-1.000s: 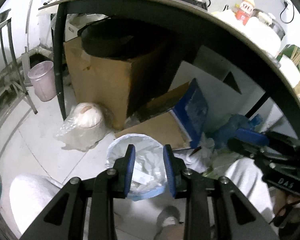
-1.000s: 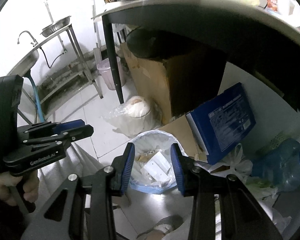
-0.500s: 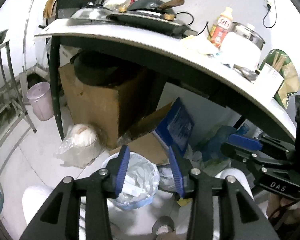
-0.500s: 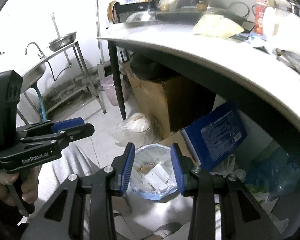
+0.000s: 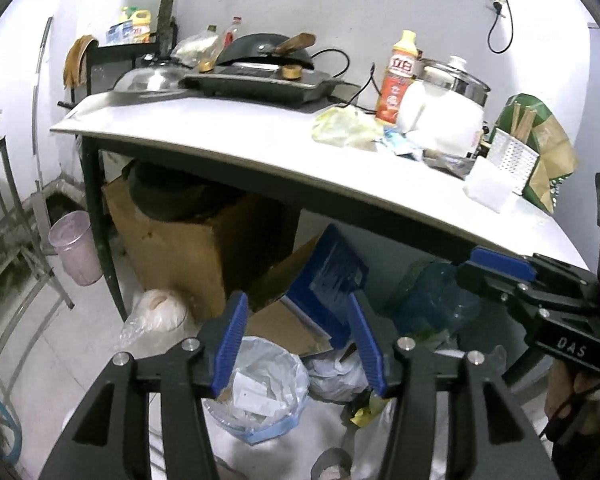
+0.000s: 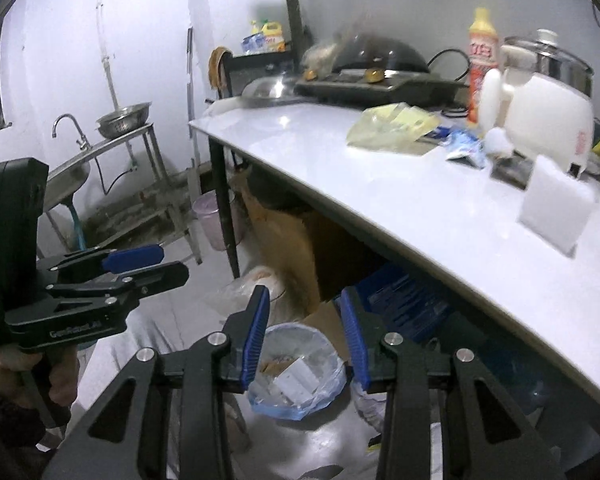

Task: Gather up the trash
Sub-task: 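Raise both open grippers back up to the counter, then move the right gripper to the white foam block while the left approaches the yellow tissue pack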

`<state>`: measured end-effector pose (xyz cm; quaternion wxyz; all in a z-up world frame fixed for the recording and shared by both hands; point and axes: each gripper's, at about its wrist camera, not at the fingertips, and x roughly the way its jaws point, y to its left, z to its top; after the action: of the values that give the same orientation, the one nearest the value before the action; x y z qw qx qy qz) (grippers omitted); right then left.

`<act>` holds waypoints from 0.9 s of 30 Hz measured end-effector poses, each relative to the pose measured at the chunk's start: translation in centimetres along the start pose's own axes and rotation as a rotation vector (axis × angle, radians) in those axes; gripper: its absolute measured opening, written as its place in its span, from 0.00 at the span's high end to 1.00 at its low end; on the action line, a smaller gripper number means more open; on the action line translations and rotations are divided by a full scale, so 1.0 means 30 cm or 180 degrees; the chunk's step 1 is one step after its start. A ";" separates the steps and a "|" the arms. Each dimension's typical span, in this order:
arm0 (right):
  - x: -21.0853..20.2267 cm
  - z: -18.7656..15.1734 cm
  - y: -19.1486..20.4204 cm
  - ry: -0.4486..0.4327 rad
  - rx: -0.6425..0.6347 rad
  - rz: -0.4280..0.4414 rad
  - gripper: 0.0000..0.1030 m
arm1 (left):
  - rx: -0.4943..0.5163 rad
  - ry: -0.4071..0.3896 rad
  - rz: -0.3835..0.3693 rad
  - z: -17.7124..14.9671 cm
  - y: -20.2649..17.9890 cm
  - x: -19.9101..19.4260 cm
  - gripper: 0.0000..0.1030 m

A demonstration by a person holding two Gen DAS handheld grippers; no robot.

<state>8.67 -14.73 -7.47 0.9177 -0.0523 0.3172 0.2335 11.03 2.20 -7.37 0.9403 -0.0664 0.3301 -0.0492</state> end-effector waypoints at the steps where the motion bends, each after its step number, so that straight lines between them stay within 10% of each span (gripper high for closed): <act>1: -0.010 0.003 -0.012 -0.0016 0.0009 -0.0023 0.66 | 0.0017 -0.0010 -0.0006 0.006 -0.011 -0.001 0.49; 27: -0.161 0.082 -0.304 -0.0319 0.0415 -0.0474 0.61 | 0.0511 -0.0107 -0.0170 0.201 -0.212 0.059 0.43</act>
<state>10.93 -24.12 -3.07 0.9487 -0.0042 0.2806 0.1459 15.89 -3.76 -2.80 0.9464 -0.0005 0.3074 -0.0995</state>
